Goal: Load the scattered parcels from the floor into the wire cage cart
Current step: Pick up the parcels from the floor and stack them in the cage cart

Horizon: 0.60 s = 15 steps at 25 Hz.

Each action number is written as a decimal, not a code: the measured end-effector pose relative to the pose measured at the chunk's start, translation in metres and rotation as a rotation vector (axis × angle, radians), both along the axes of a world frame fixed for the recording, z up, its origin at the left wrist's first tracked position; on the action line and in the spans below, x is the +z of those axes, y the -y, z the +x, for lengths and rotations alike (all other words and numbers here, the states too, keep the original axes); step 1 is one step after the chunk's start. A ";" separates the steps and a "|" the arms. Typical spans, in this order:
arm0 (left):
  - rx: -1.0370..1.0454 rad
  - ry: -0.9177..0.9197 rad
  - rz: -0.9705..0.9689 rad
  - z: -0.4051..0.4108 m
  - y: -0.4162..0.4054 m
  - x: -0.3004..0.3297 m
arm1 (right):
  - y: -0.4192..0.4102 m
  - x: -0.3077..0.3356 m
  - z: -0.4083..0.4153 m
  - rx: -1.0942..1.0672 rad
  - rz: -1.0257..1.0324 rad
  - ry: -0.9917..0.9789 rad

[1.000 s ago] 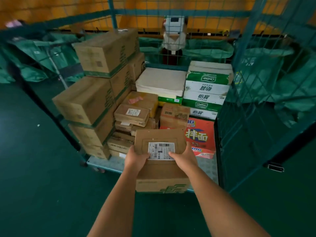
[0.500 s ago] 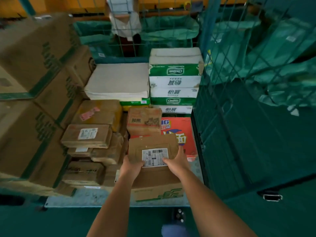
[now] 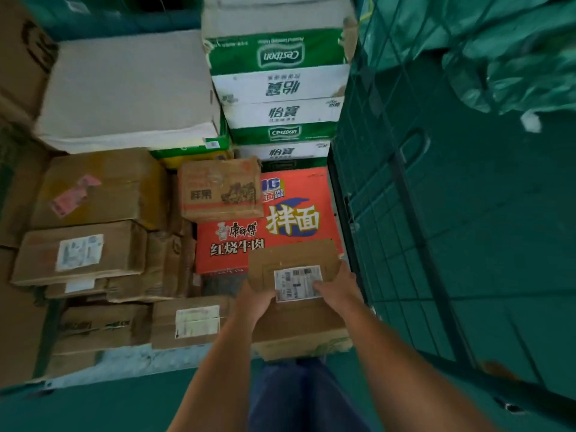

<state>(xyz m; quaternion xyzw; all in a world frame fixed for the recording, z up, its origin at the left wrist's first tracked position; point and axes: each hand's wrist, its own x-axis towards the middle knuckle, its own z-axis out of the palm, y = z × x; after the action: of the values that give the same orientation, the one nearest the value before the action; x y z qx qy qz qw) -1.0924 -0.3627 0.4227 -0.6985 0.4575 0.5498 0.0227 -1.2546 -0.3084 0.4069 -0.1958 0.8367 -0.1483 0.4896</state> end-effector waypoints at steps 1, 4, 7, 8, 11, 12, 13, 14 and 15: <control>-0.023 -0.016 0.013 -0.006 0.007 -0.002 | 0.006 -0.002 -0.006 0.016 0.029 -0.021; 0.030 -0.050 0.039 -0.017 0.034 0.006 | 0.031 0.005 -0.017 0.008 0.031 -0.071; -0.004 -0.078 0.036 -0.025 0.074 0.016 | 0.065 0.019 -0.027 -0.034 -0.012 -0.146; -0.018 -0.087 0.021 -0.029 0.089 0.015 | 0.077 0.021 -0.031 -0.037 -0.011 -0.179; -0.011 -0.112 0.004 -0.046 0.132 0.011 | 0.119 0.029 -0.048 -0.006 -0.038 -0.261; 0.008 -0.113 -0.013 -0.053 0.145 0.005 | 0.131 0.029 -0.055 0.000 -0.058 -0.275; 0.013 -0.118 -0.036 -0.061 0.156 0.005 | 0.143 0.026 -0.062 -0.007 -0.078 -0.282; 0.014 -0.130 -0.063 -0.067 0.165 0.006 | 0.152 0.025 -0.068 -0.011 -0.097 -0.293; 0.023 -0.138 -0.083 -0.074 0.173 0.006 | 0.161 0.022 -0.074 -0.006 -0.112 -0.298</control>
<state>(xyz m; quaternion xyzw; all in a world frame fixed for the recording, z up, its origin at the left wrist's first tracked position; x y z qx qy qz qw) -1.1666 -0.5360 0.4291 -0.6644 0.4724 0.5774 -0.0443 -1.3285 -0.4699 0.4290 -0.2402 0.8910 -0.1656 0.3478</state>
